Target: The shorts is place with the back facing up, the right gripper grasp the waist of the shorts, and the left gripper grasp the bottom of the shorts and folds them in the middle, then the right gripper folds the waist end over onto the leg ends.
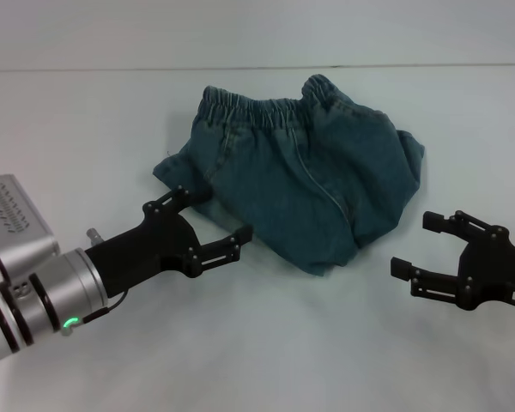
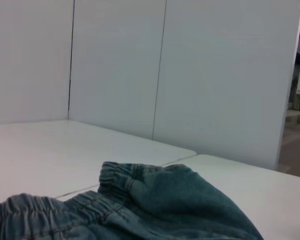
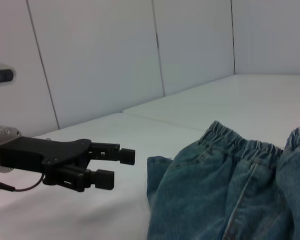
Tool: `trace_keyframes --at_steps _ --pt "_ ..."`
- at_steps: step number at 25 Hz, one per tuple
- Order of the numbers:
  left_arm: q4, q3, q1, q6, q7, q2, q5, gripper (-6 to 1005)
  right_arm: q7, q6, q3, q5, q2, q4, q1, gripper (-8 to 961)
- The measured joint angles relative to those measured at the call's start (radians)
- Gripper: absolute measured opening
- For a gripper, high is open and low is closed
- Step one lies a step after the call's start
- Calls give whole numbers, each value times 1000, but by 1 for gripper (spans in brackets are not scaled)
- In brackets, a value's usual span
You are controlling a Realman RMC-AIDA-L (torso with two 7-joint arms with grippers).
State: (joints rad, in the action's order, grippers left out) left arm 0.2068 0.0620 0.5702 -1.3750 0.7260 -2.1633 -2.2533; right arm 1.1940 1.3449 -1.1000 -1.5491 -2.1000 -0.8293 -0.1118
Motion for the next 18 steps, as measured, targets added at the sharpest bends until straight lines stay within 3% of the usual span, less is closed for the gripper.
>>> trace_keyframes --at_steps 18 --pt "46 46 -1 -1 41 -1 0 901 -8 -5 40 3 2 14 -12 956"
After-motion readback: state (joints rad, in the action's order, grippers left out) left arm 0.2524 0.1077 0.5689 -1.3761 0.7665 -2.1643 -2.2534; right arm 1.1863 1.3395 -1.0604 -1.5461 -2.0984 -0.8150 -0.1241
